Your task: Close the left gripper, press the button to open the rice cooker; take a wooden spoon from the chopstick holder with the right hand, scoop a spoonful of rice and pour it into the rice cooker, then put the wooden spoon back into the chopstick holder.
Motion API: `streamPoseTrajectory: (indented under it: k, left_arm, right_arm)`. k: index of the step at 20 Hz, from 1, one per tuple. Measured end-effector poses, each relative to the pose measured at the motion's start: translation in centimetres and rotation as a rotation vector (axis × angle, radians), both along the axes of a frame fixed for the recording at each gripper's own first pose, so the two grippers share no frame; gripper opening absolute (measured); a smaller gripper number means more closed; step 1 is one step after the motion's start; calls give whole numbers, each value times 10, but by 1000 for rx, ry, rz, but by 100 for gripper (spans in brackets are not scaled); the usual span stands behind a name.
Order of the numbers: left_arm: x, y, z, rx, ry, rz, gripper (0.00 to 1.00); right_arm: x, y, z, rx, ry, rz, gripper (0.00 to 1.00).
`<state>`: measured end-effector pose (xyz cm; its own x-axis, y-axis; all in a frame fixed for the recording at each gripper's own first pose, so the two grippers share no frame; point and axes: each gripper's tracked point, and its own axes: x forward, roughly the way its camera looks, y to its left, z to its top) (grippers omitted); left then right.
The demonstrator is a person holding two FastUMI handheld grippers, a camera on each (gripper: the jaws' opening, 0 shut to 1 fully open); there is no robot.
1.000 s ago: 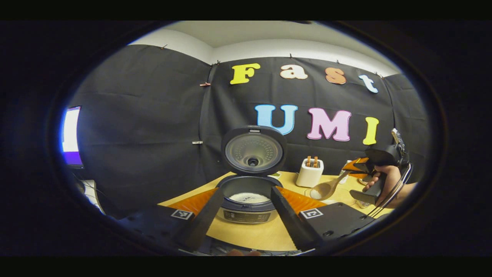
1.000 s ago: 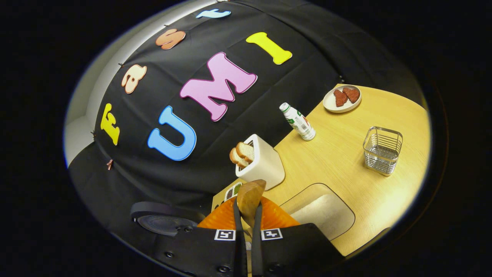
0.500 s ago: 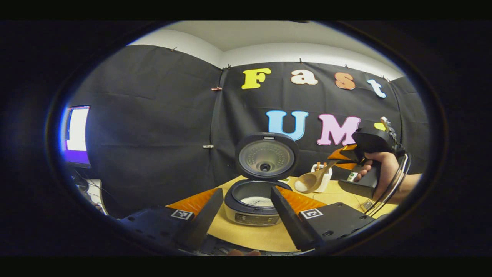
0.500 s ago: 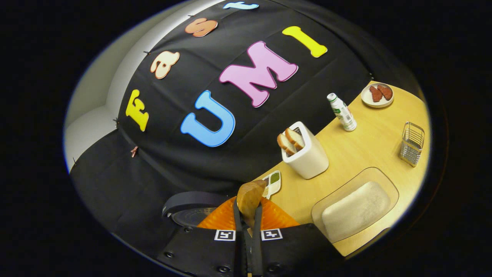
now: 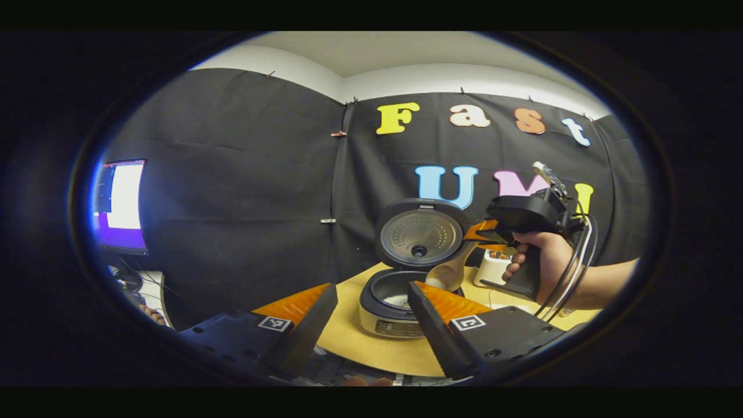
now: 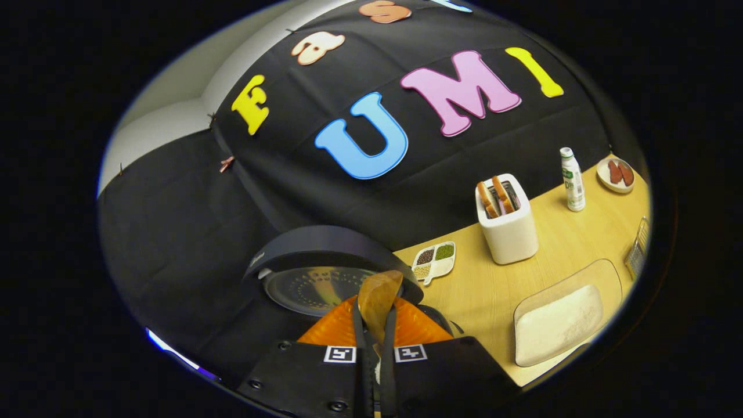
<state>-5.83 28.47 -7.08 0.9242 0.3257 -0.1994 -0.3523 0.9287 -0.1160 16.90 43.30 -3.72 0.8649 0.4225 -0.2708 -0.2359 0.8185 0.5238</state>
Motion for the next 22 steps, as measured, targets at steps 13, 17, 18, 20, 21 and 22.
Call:
streamPoseTrajectory:
  k: [13, 17, 18, 20, 21, 22]
  left_arm:
    - [18, -7, 1, -22, -31, -8, 85]
    - [19, -8, -1, -31, -30, -4, 84]
    - [19, -8, -1, -32, -30, -2, 84]
    - [20, -10, -1, -32, -31, -3, 85]
    - [22, -11, -1, -32, -31, -4, 85]
    - [22, -12, 0, -34, -31, -6, 84]
  right_arm:
    - [-28, 40, 8, -375, -335, 232, 9]
    - [-45, 50, 17, -430, -458, 307, 10]
    - [-49, 51, 20, -433, -483, 323, 10]
    - [-55, 55, 27, -443, -534, 343, 10]
    - [-56, 56, 29, -446, -549, 352, 10]
    - [-56, 54, 27, -440, -553, 355, 9]
